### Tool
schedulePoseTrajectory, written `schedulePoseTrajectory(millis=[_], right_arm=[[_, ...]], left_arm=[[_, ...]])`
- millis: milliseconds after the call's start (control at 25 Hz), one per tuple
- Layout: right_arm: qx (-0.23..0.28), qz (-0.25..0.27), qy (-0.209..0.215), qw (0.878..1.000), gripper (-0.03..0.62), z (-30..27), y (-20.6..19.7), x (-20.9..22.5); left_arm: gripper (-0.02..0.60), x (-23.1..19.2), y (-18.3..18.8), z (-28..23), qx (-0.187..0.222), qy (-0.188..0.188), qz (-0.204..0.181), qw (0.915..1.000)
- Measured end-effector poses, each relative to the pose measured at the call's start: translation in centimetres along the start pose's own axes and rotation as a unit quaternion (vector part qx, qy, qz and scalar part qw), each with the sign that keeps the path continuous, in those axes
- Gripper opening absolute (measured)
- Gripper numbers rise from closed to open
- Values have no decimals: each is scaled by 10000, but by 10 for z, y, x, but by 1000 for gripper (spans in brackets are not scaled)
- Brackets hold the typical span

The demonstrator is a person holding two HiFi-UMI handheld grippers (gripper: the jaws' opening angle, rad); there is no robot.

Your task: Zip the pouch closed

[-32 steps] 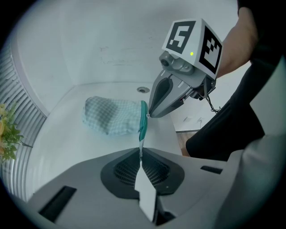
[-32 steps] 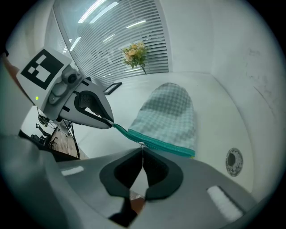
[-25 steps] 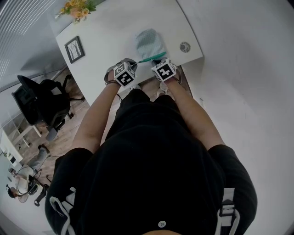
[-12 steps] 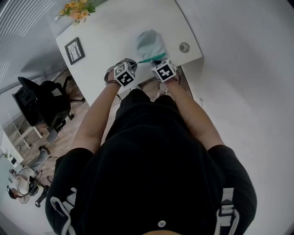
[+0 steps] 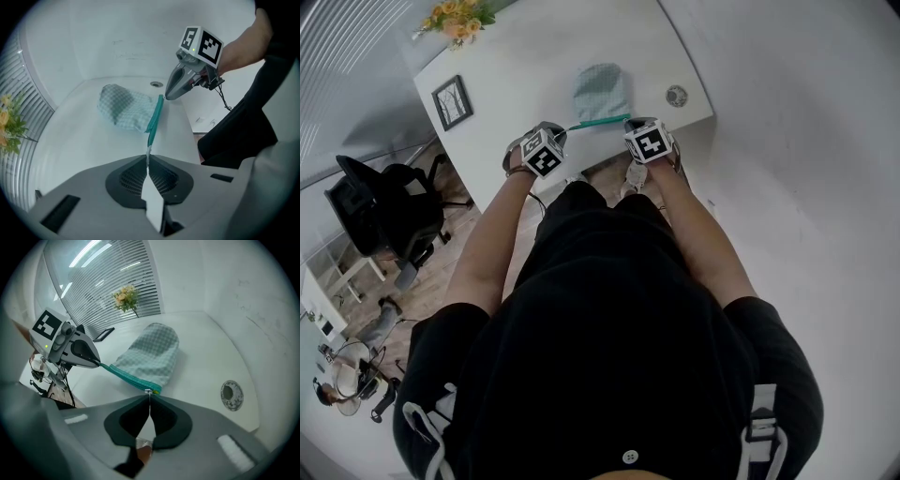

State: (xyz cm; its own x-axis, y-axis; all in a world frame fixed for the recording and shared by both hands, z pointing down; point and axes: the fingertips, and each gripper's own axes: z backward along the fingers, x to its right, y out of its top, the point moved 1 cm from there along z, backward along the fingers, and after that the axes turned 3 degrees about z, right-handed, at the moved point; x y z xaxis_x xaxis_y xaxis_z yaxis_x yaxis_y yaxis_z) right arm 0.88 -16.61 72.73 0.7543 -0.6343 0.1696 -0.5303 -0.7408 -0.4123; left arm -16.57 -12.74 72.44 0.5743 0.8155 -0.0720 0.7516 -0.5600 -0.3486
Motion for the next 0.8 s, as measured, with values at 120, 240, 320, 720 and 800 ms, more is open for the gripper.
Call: schedulePoseTrajectory(millis=[120,240,320,720,800], right_arm=[[7,-7,-26,10000,17,-1,-1,3],[29,-70,-42,10000,18,-1,-2,6],[34,-123,-47,9999,20,-2,-3,6],[-139,-104,-36,9998,58,-7,-18,3],[-152,-134,-33,9998,58,-6,-21,3]], left_arm=[[20,4,1,-2,-20,-6,-30,10000],[21,9,2,-3,-18,-47,-60,10000],[21,11,2,-4,-31,-47,-125,9999],[26,21,-13,-13,-174,-165,-195,9995],[50,22,-18,-15,-188,-188,-99,9996]])
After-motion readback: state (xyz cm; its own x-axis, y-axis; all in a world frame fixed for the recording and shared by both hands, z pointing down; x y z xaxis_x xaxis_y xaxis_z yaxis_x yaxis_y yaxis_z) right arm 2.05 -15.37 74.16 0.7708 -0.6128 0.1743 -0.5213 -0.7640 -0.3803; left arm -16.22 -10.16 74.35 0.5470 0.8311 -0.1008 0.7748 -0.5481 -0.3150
